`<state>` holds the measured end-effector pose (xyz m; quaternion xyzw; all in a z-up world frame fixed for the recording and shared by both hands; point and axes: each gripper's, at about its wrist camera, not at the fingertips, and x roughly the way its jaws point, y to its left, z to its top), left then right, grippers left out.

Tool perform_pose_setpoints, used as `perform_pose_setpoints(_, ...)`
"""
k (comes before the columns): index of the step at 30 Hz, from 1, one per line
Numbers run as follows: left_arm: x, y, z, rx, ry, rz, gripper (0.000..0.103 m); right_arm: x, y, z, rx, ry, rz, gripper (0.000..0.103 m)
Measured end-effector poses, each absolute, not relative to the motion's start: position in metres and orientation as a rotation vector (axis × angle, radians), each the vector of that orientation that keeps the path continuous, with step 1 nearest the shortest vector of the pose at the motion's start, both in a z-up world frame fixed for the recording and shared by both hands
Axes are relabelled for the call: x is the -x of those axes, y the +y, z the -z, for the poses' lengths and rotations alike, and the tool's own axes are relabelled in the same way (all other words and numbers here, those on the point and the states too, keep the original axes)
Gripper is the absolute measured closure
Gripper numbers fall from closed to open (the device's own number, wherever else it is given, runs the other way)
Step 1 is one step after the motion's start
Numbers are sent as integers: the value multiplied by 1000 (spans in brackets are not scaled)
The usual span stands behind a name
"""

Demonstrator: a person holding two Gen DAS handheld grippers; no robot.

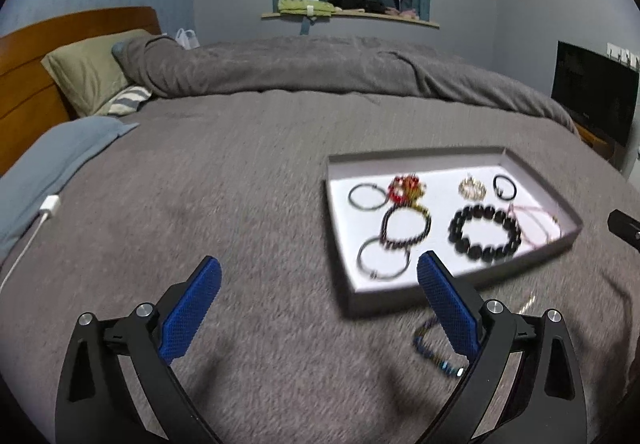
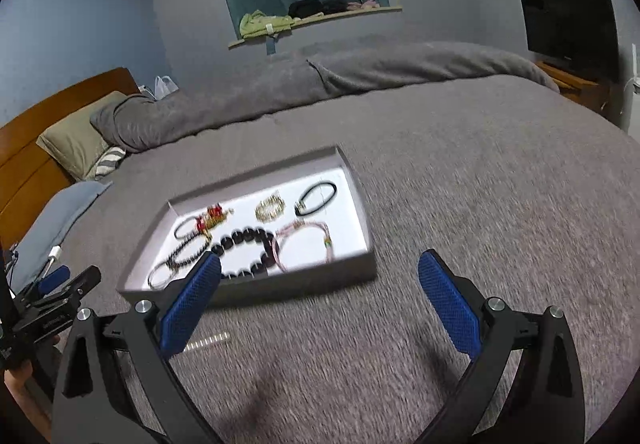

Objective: Organize jewelry
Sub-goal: 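Withdraw both tools toward the blue bracelet and pearl strand, then grasp the blue beaded bracelet with the left tool while the right tool approaches the pearl strand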

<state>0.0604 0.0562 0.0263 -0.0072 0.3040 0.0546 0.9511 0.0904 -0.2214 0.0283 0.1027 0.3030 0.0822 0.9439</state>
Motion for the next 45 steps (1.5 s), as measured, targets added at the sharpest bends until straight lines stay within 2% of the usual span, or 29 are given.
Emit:
perform_pose_setpoints(13,-23,53,-12,-7,646,-45,5,-71,-192,-12,-114,649,-213,5)
perform_pose_setpoints(23,-30,50,1,-53,684,-43,5,-68,-164,-3,6,657,-298,5)
perform_pose_setpoints(35,-41,40,5,-11,718,99,5,-71,-135,17,117,756,-417,6)
perform_pose_setpoints(38,-49,29,12,-21,759,140,9,-72,-133,20,120,767,-421,6)
perform_pose_setpoints(39,-51,27,14,-33,763,137,10,-72,-133,20,121,768,-421,6)
perform_pose_setpoints(41,-56,19,17,-55,787,149,26,-73,-133,22,124,777,-427,6)
perform_pose_setpoints(42,-61,17,19,-49,809,168,39,-74,-132,23,126,784,-428,6)
perform_pose_setpoints(43,-63,15,21,-44,824,179,45,-75,-132,25,129,796,-429,6)
perform_pose_setpoints(45,-68,10,26,-52,847,197,51,-77,-131,27,128,813,-433,6)
